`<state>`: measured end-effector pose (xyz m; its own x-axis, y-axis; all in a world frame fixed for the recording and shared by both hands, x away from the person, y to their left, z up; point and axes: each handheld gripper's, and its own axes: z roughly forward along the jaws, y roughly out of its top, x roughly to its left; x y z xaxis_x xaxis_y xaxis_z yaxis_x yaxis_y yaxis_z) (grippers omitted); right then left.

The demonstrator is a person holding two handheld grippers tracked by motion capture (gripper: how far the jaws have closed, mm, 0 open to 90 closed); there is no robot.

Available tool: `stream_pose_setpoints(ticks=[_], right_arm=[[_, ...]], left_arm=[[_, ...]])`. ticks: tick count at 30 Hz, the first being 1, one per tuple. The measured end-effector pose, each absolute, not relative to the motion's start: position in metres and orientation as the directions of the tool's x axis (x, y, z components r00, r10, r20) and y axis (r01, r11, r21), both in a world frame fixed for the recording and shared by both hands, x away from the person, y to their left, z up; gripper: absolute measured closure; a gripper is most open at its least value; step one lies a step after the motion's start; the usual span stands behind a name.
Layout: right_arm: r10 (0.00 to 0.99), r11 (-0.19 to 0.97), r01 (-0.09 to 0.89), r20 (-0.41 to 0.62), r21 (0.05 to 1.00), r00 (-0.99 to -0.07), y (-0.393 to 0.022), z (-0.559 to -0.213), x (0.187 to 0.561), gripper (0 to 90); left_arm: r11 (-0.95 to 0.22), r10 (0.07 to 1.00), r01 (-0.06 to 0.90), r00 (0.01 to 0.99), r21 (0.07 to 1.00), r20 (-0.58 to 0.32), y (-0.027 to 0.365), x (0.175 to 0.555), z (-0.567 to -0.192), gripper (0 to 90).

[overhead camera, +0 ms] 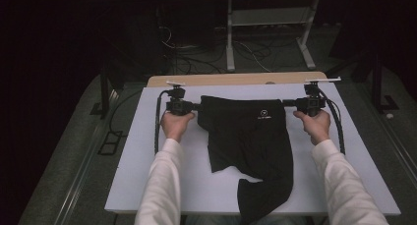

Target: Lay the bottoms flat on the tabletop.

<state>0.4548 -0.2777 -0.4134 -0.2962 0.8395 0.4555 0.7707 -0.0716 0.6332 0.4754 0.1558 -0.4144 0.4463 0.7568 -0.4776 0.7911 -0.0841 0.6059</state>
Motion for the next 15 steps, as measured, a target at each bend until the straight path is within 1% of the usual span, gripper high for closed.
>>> stream_pose_setpoints(ticks=[3,4,6,7,8,9,11,13,14,15], right_arm=[[0.858,-0.101,0.782,0.451,0.615,-0.244,-0.291,-0.430,0.462,89.5],[0.856,-0.119,0.781,0.462,0.613,-0.233,-0.296,-0.433,0.463,89.5],[0.856,-0.130,0.777,0.466,0.615,-0.225,-0.305,-0.436,0.464,88.3],[0.853,-0.134,0.781,0.472,0.610,-0.222,-0.308,-0.437,0.464,86.0],[0.848,-0.148,0.777,0.482,0.612,-0.219,-0.312,-0.436,0.463,79.8],[0.843,-0.170,0.770,0.495,0.615,-0.210,-0.316,-0.436,0.461,77.4],[0.824,-0.195,0.774,0.529,0.602,-0.204,-0.322,-0.436,0.460,66.6],[0.812,-0.200,0.795,0.551,0.573,-0.193,-0.323,-0.439,0.460,55.6],[0.818,-0.192,0.801,0.543,0.567,-0.189,-0.322,-0.440,0.461,50.3],[0.819,-0.186,0.803,0.541,0.566,-0.191,-0.320,-0.440,0.461,47.2]], left_arm=[[-0.088,0.744,0.789,0.458,0.608,-0.487,0.138,0.480,-0.427,87.1],[-0.089,0.745,0.790,0.457,0.607,-0.486,0.135,0.481,-0.429,85.0],[-0.091,0.760,0.793,0.446,0.602,-0.473,0.134,0.482,-0.434,76.5],[-0.087,0.766,0.799,0.436,0.595,-0.472,0.135,0.483,-0.435,70.7],[-0.077,0.771,0.802,0.424,0.592,-0.474,0.138,0.484,-0.437,65.5],[-0.064,0.774,0.805,0.413,0.590,-0.480,0.141,0.484,-0.437,61.0],[-0.033,0.778,0.800,0.397,0.599,-0.487,0.147,0.484,-0.437,52.9],[-0.009,0.778,0.797,0.385,0.603,-0.497,0.151,0.485,-0.437,47.4],[-0.007,0.782,0.797,0.381,0.604,-0.494,0.153,0.485,-0.437,44.3],[0.003,0.780,0.799,0.374,0.601,-0.501,0.155,0.486,-0.438,42.3]])
